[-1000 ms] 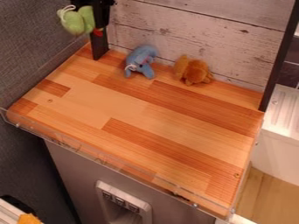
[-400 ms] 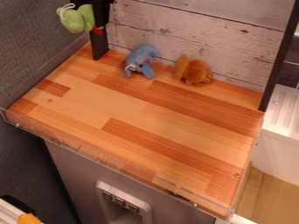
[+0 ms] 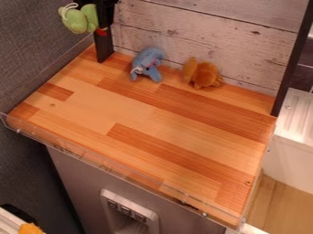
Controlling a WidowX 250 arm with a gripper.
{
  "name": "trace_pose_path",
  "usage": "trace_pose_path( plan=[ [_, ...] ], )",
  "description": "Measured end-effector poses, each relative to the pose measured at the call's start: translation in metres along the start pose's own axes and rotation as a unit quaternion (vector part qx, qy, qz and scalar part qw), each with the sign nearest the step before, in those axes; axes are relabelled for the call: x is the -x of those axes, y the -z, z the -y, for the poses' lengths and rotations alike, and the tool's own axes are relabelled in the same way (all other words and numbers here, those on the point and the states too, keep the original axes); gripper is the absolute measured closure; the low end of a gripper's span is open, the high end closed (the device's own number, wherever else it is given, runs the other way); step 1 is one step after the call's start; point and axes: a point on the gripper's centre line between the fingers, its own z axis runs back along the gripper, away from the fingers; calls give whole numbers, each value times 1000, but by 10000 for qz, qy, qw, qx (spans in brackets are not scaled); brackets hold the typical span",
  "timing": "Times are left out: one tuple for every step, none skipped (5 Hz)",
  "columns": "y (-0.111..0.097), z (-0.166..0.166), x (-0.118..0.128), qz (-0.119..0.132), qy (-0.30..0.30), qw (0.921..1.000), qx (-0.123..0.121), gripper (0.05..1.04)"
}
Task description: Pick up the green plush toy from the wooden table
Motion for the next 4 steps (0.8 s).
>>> trace_pose_path(
  plan=[
    [0,1,0,0,0,10000,-1,463],
    [0,1,0,0,-61,10000,-1,462],
    [0,1,0,-14,-107,9999,6,463],
    [0,1,0,-11,-161,9999,12,463]
  ],
)
